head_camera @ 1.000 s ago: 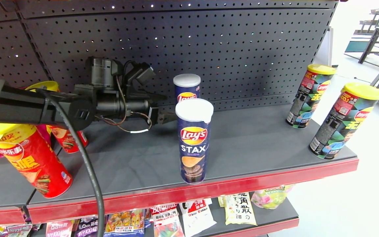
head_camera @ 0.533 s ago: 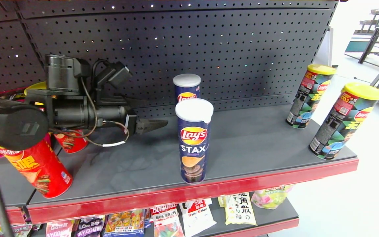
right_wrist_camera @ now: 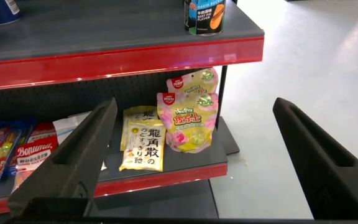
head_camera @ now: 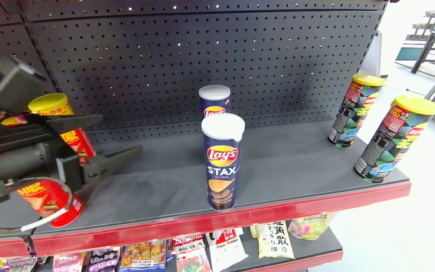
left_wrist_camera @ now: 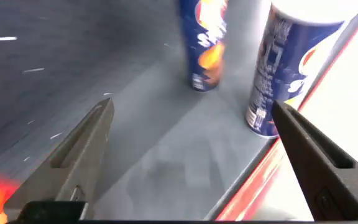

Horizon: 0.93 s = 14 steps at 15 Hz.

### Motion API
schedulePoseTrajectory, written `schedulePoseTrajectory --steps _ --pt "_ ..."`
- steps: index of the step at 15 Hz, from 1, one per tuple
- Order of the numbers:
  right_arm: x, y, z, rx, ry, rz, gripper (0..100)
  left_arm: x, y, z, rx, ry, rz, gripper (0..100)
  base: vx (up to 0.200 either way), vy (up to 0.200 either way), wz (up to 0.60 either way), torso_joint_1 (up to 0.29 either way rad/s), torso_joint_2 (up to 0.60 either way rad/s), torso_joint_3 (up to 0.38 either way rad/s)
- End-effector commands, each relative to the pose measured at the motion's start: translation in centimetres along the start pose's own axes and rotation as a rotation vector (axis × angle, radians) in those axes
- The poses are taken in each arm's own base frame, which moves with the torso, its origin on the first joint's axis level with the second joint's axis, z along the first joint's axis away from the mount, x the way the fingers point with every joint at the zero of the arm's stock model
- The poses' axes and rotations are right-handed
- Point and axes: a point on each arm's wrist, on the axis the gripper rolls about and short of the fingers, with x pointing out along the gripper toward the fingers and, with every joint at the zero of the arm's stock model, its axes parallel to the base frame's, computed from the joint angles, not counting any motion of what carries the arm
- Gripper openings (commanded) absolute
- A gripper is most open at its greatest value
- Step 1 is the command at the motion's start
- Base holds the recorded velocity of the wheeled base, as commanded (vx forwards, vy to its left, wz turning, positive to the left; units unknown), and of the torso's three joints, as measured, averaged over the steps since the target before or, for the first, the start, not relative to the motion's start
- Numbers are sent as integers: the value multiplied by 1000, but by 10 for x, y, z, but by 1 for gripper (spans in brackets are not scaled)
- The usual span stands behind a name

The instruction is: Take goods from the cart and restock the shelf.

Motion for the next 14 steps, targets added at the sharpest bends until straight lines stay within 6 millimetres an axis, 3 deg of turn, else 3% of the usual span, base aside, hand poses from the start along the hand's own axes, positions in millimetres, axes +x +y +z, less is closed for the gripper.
schedulePoseTrajectory --steps 1,2,3,4,5,6,8,10,13,14 --pt "0 0 0 0 0 0 100 -77 -12 -2 -91 -158 197 100 0 0 0 0 0 0" --pt "0 0 0 0 0 0 100 -96 -14 -17 -128 -171 280 100 0 0 0 0 0 0" --pt "0 0 0 0 0 0 100 -96 -14 -17 -128 -171 280 100 0 0 0 0 0 0" --pt "0 0 0 0 0 0 100 -137 -27 -60 -137 -223 329 100 0 0 0 0 0 0" --pt "0 0 0 -1 0 0 100 -139 -28 -63 -137 -226 329 100 0 0 0 0 0 0" --pt "0 0 0 0 0 0 100 -159 -37 -90 -138 -201 331 100 0 0 0 0 0 0" --pt "0 0 0 0 0 0 100 -183 -48 -120 -156 -46 357 100 0 0 0 0 0 0" --pt "0 0 0 0 0 0 100 -186 -53 -127 -169 2 412 100 0 0 0 0 0 0" --pt "0 0 0 -1 0 0 100 -180 -67 -140 -245 80 768 100 0 0 0 0 0 0" --pt "0 0 0 -3 0 5 100 -179 -73 -153 -250 62 737 100 0 0 0 0 0 0"
